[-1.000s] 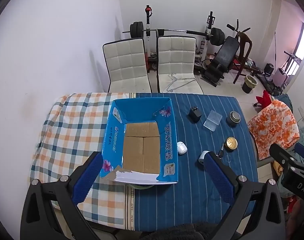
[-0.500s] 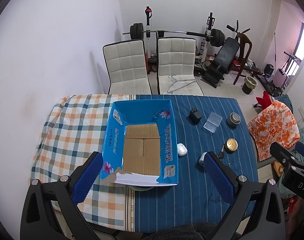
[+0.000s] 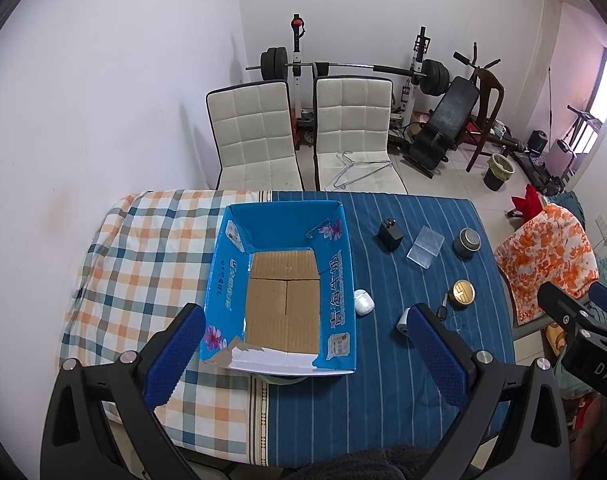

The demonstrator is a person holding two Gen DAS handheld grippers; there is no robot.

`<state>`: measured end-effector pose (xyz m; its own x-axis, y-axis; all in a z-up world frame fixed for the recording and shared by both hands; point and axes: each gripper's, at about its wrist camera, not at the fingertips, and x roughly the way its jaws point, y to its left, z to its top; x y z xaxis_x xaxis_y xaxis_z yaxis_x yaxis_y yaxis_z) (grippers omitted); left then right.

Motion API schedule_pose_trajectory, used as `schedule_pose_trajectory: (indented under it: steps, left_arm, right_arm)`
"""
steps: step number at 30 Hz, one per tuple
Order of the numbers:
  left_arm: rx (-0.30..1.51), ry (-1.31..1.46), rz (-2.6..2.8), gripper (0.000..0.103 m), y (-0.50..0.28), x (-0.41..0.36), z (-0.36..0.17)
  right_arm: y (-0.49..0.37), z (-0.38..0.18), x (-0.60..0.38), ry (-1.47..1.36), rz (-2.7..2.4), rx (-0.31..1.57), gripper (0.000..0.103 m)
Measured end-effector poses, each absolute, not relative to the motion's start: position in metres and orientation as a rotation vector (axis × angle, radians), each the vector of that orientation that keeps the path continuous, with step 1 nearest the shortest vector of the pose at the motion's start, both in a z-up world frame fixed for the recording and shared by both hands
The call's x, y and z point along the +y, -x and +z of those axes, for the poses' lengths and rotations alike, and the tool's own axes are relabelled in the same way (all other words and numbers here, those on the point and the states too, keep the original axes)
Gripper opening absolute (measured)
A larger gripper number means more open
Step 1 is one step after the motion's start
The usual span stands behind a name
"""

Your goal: Organize rigid objects

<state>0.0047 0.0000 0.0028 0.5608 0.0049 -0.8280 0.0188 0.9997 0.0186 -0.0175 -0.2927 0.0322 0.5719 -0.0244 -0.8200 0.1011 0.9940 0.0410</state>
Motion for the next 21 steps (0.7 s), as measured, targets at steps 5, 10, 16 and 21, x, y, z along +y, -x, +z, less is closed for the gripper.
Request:
schedule_pose_trajectory:
  steps: [5,10,16,21]
  left_arm:
    - [0.973,-0.023,-0.006,0.103,-0.0062,0.0001,0.0033]
    - [0.976,-0.02,-0.011,0.103,-0.0078,0.0007,0.0037]
    - [0.971,-0.015,-0.01,0.103,-0.0087,0.0012,0.0053]
    - [0.973,-0.015,-0.01,0.103,-0.0088,0.0021,0.0048]
  right_arm:
    - [0.0153,0.0326,-0.2906,-0.086,-0.066,0.966,0.103]
    - [0.0149,0.0314,-0.2907,-0.09,-0.063,0.965,0.103]
    - [0.0142,0.0311,-0.2913,-0.086,-0.065,0.964,0.103]
    - [0.0152,0.0304,-0.2942,-0.082,-0.056,0.965,0.103]
